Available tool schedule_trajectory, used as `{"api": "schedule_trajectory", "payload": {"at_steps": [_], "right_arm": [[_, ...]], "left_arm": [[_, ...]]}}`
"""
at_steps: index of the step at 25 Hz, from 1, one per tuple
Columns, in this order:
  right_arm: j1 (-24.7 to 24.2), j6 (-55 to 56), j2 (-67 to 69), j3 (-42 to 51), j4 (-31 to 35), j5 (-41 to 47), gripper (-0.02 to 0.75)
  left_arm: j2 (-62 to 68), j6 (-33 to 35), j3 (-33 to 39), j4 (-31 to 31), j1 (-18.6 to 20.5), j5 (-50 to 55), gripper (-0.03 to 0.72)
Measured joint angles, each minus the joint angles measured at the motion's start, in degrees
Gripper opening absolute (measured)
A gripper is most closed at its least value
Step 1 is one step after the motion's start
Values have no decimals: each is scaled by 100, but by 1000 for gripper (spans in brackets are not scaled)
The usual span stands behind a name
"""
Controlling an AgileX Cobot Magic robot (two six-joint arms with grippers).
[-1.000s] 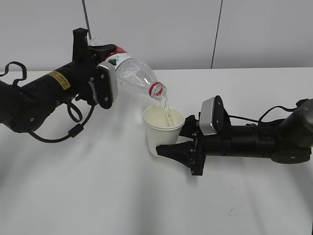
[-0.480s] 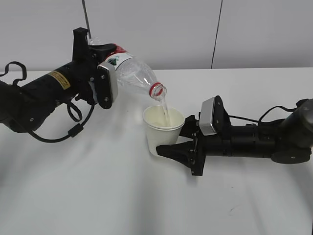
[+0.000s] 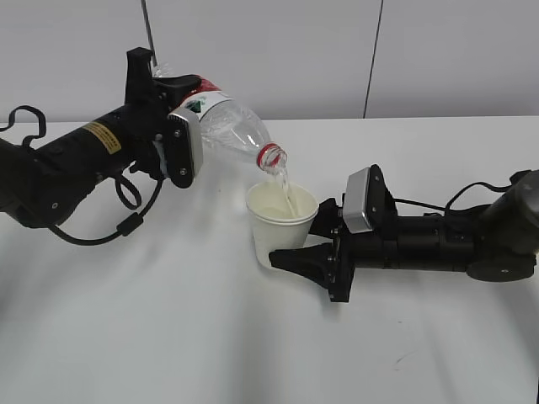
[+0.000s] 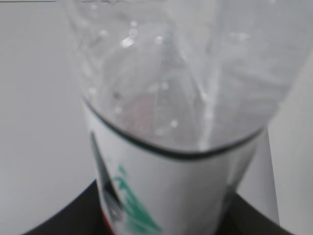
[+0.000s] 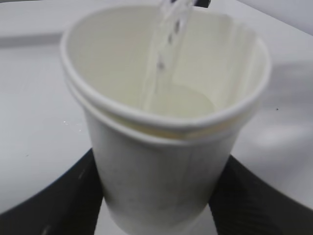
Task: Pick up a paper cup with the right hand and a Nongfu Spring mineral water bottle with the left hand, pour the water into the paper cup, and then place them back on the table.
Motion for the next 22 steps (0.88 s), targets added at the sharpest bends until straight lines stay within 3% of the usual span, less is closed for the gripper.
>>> {"api": "schedule_trajectory", "payload": {"at_steps": [22], "right_arm": [[0,0,0,0,-9,35,452]], "left_arm": [[0,1,0,0,0,-6,281]]}}
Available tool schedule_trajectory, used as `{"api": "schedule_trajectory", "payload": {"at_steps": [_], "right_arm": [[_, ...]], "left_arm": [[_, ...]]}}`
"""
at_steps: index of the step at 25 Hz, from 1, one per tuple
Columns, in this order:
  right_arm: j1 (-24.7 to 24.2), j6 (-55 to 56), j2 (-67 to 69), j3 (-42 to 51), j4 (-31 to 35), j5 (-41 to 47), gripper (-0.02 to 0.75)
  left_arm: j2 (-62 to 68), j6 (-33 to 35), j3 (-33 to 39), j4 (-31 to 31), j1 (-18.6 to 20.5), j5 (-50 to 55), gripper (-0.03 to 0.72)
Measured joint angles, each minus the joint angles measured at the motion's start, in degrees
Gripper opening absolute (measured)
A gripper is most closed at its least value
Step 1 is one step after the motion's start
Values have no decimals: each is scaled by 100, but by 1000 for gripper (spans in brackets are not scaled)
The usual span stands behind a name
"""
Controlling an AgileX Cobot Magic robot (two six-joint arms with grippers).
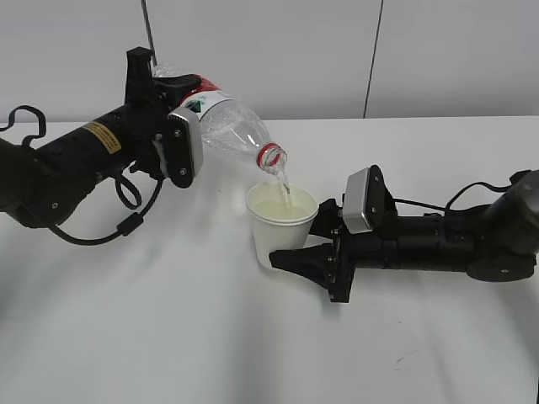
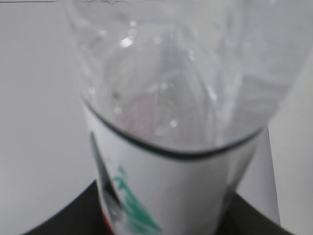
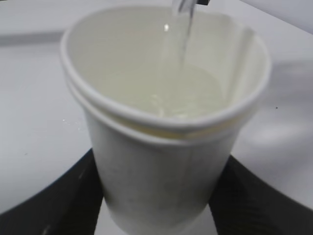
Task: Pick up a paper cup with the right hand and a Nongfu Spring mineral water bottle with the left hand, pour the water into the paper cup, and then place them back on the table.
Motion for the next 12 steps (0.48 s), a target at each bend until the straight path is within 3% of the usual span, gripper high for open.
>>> {"api": "schedule_trajectory", "payload": {"at_steps": [12], "right_arm": [[0,-62,0,0,180,27,451]], "left_arm": [[0,0,0,0,0,-33,281]]}}
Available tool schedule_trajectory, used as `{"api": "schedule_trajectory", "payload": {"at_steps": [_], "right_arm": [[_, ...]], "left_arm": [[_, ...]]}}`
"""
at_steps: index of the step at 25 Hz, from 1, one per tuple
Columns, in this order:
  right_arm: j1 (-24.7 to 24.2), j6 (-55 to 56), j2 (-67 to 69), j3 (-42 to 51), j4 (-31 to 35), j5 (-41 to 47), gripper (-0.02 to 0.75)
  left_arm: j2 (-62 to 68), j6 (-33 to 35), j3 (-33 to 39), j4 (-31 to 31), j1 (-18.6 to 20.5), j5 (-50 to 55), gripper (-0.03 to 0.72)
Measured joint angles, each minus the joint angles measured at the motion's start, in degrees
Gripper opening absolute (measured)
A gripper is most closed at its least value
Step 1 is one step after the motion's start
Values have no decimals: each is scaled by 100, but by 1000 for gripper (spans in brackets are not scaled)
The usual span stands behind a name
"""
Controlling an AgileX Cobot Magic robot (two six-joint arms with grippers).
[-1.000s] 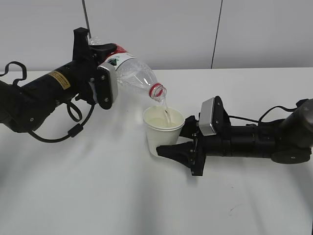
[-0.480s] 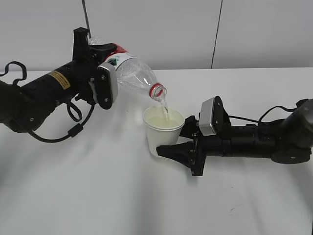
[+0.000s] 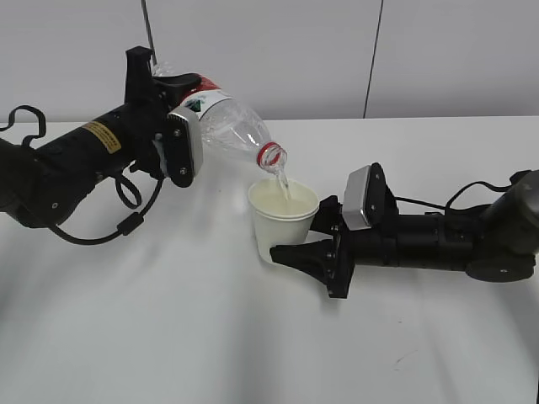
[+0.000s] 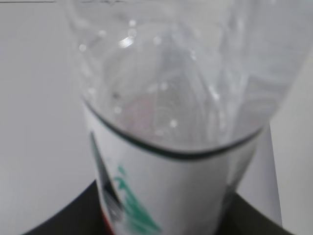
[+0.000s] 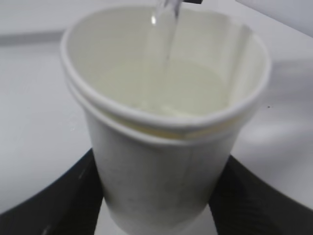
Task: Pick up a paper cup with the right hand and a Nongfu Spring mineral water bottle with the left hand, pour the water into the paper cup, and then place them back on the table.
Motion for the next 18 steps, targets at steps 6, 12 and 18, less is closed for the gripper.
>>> {"api": "schedule_trajectory", "payload": {"at_steps": [6,12,18], "right_arm": [[0,-73,0,0,57,13,451],[0,-111,0,0,232,26,451],[0,-163,0,0,343,30,451]], "left_arm": [[59,-178,-4,-29,0,0,281],[76,-1307,-18,-97,0,-5,281],[76,-3132,-23,-129,0,0,281]]}}
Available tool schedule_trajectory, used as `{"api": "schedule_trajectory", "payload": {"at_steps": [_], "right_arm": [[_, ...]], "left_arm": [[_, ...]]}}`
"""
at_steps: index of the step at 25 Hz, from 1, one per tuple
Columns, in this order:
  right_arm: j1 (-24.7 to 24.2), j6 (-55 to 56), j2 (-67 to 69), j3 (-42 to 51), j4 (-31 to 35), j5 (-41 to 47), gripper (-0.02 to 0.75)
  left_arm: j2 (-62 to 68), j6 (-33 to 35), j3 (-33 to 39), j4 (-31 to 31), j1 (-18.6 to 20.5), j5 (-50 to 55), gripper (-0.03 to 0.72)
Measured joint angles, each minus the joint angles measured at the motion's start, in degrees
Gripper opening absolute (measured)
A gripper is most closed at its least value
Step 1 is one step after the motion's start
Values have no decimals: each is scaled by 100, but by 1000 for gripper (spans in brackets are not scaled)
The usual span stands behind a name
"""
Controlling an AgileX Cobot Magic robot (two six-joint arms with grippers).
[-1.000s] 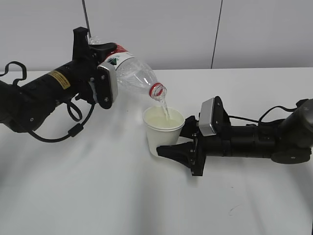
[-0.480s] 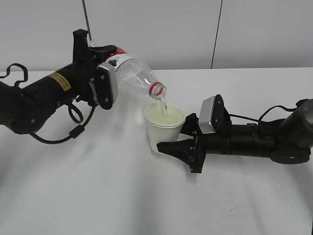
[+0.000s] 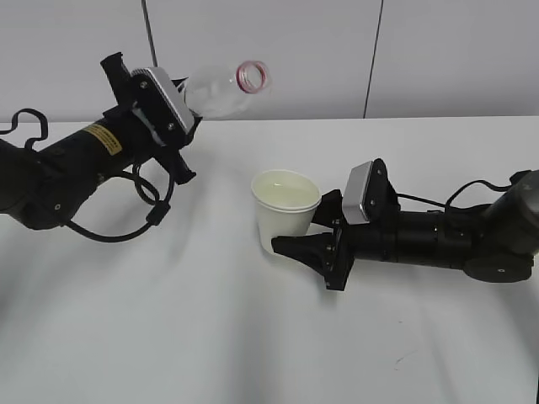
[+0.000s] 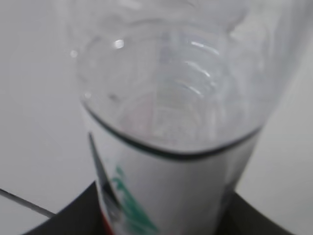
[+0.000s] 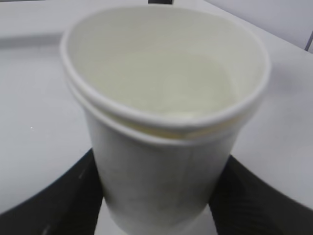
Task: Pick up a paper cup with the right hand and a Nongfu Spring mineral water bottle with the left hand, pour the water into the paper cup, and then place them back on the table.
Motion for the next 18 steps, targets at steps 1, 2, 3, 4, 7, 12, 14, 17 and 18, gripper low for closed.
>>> {"api": "schedule_trajectory", "payload": {"at_steps": [1,2,3,4,7,12,14,17,18], "right_arm": [[0,-10,0,0,34,0,451],[0,-24,0,0,89,9,451],[0,-37,0,0,143,9,451],[0,-37,0,0,220,9,451],[0,-48,0,0,459,22,451],[0,-122,0,0,948,22,451],[0,-264,0,0,1252,22,451],[0,-471,0,0,1812,22,451],[0,-516,0,0,1972,22,451]], "left_arm": [[0,-389,-5,-6,0,4,281],[0,-800,-9,-12,0,4,281],[0,-1160,-12,-18,0,4,281],[0,-1605,-12,-18,0,4,281],[0,-2748,-12,-18,0,12,281],[0,-4415,-12,105,0,22,281],[0,-4777,-12,271,0,41,281],[0,-5160,-12,809,0,41,281],[0,-5283,2,1070,0,36,281]]}}
